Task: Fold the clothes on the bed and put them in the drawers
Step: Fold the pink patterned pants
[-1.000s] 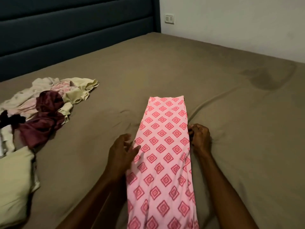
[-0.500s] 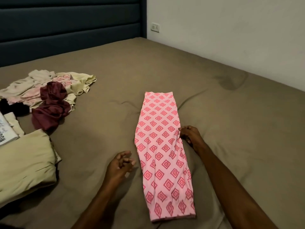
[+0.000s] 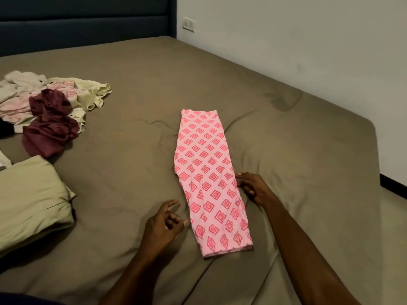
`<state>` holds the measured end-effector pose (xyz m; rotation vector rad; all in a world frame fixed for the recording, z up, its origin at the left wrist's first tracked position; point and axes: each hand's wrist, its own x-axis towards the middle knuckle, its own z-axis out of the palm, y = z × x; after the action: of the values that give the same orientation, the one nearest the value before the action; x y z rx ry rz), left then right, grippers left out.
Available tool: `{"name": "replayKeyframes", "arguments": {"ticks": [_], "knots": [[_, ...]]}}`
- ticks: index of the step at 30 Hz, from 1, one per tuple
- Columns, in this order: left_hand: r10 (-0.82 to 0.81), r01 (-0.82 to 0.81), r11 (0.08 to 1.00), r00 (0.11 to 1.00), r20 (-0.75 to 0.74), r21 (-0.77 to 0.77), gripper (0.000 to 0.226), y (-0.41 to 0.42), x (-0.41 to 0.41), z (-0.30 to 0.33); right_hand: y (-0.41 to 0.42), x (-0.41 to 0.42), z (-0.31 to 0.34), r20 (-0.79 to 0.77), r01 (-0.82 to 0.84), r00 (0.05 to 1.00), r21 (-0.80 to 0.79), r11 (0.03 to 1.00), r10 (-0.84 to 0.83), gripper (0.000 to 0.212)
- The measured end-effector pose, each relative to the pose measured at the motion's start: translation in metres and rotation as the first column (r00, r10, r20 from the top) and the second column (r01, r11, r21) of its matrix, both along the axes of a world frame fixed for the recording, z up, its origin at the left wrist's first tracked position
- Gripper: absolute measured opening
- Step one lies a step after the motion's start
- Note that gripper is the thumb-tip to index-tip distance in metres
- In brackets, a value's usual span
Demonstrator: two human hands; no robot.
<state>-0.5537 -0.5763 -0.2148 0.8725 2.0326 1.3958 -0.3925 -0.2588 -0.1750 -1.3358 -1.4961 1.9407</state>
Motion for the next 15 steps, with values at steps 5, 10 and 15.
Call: {"name": "replayKeyframes", "arguments": {"ticks": [5,10,15], "knots": [[-0.104,0.096,0.994,0.966,-0.235,-0.044,0.078,-0.008,0.009,-0.008,-0.031,0.019,0.0,-0.028,-0.044,0.999,0.008,0.999,0.044,0.021],[-0.095,0.093,0.995,0.899,-0.427,-0.026,0.075,-0.011,0.015,-0.017,-0.048,0.035,-0.008,-0.046,0.02,0.999,0.012,1.0,-0.02,0.047],[-0.111,0.12,0.992,0.689,-0.716,-0.038,0.073,-0.009,0.017,-0.005,-0.071,0.056,-0.003,-0.02,0.003,1.0,-0.03,1.0,-0.003,0.04]]}}
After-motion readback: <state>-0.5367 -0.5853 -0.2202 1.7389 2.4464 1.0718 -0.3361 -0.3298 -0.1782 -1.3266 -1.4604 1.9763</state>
